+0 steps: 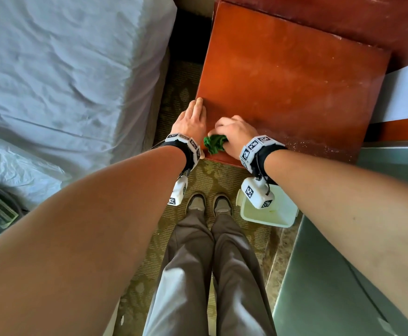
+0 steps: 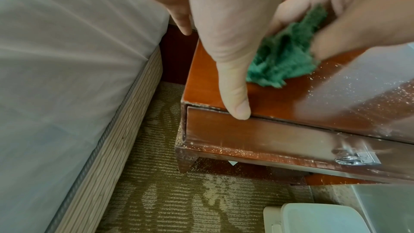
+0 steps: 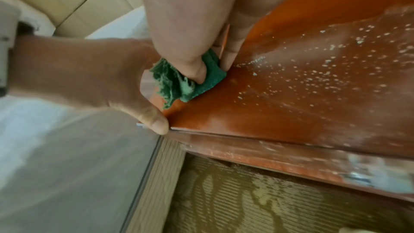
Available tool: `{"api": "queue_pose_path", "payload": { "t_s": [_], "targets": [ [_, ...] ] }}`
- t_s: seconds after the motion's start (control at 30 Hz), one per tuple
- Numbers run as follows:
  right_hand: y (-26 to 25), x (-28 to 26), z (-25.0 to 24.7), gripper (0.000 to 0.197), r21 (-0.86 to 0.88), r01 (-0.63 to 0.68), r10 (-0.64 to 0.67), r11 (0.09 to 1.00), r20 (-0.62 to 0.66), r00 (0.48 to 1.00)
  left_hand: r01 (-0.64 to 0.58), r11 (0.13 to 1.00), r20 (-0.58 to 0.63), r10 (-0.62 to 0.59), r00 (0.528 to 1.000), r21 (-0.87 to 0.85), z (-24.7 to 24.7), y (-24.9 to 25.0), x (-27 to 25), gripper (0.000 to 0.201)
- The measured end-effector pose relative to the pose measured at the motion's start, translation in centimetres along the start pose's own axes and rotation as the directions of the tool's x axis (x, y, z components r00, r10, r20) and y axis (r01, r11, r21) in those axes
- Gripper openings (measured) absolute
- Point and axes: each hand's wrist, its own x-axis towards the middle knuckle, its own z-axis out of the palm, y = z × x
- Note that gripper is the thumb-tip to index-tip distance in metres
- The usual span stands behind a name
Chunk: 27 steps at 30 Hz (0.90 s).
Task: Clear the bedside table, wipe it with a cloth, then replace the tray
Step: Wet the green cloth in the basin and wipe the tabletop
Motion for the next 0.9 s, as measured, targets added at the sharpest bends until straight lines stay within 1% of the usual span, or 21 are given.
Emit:
{"api": "queue_pose_path", "payload": {
  "t_s": [0.1, 0.13, 0.2, 0.23, 0.27, 0.3, 0.33, 0.4, 0.43, 0.47, 0.53, 0.63, 0.73, 0.83, 0.87, 0.9],
  "targets": [
    [1.0, -1.3, 0.3, 0.051, -0.035, 0.057, -0.054, 0.998, 0.082, 0.995, 0.000, 1.000, -0.028, 0.001, 1.000, 0.016, 0.0, 0.2, 0.0, 0.129],
    [1.3, -1.7, 0.4, 0.052, -0.045, 0.060, -0.055, 0.997, 0.113, 0.992, 0.002, 1.000, -0.042, -0.002, 0.999, 0.007, 0.1, 0.2, 0.0, 0.121],
    [1.8, -2.2, 0.3, 0.054, -0.044, 0.041, -0.034, 0.998, 0.161, 0.986, 0.010, 1.000, -0.083, -0.012, 0.997, -0.024, 0.3, 0.3, 0.1, 0.098],
    [1.9, -2.4, 0.2, 0.053, -0.025, 0.022, -0.017, 0.999, 0.165, 0.986, 0.015, 0.999, -0.095, -0.018, 0.995, -0.038, 0.4, 0.2, 0.2, 0.092],
    [2.0, -2.6, 0.0, 0.052, 0.004, -0.004, 0.003, 1.000, 0.152, 0.988, 0.009, 0.999, -0.100, -0.014, 0.995, -0.044, 0.4, 0.2, 0.2, 0.089],
    [2.0, -2.8, -0.1, 0.049, 0.038, -0.036, 0.031, 0.999, 0.121, 0.992, 0.012, 0.999, -0.095, -0.017, 0.995, -0.046, 0.3, 0.2, 0.1, 0.091],
    [2.0, -3.0, -0.3, 0.045, 0.074, -0.074, 0.069, 0.995, 0.069, 0.995, 0.016, 0.999, -0.083, -0.019, 0.996, -0.040, 0.1, 0.2, 0.1, 0.098],
    [2.0, -3.6, -0.7, 0.037, 0.133, -0.156, 0.163, 0.979, -0.036, 0.986, 0.015, 1.000, -0.034, -0.016, 0.999, -0.016, -0.3, 0.2, 0.1, 0.126],
    [2.0, -3.8, -0.9, 0.033, 0.162, -0.199, 0.213, 0.967, -0.071, 0.975, 0.009, 1.000, -0.019, -0.009, 1.000, -0.001, -0.6, 0.3, 0.1, 0.137],
    [2.1, -3.9, -1.1, 0.029, 0.193, -0.239, 0.261, 0.951, -0.096, 0.960, -0.003, 1.000, -0.019, 0.003, 1.000, 0.011, -0.8, 0.4, 0.1, 0.142],
    [2.5, -3.8, -1.8, 0.025, 0.238, -0.324, 0.362, 0.916, -0.134, 0.923, -0.031, 0.999, -0.045, 0.032, 0.998, 0.032, -1.0, 0.8, 0.2, 0.145],
    [3.7, -3.4, -2.8, 0.035, 0.280, -0.453, 0.514, 0.846, -0.201, 0.834, -0.061, 0.996, -0.069, 0.065, 0.996, 0.061, -1.1, 1.5, 0.4, 0.146],
    [5.4, -2.4, -3.5, 0.040, 0.308, -0.523, 0.599, 0.794, -0.253, 0.760, -0.054, 0.997, -0.051, 0.057, 0.997, 0.057, -1.1, 2.0, 0.6, 0.149],
    [6.8, -1.2, -4.1, 0.040, 0.305, -0.554, 0.629, 0.775, -0.286, 0.723, -0.051, 0.997, -0.002, 0.051, 0.999, 0.066, -0.8, 2.3, 0.7, 0.152],
    [7.1, -0.8, -4.2, 0.040, 0.301, -0.558, 0.631, 0.773, -0.284, 0.722, -0.049, 0.997, 0.001, 0.049, 0.999, 0.066, -0.5, 2.3, 0.8, 0.147],
    [7.2, -0.4, -4.3, 0.041, 0.292, -0.558, 0.626, 0.777, -0.273, 0.730, -0.045, 0.997, -0.012, 0.046, 0.999, 0.066, -0.4, 2.4, 0.8, 0.138]
  ]
}}
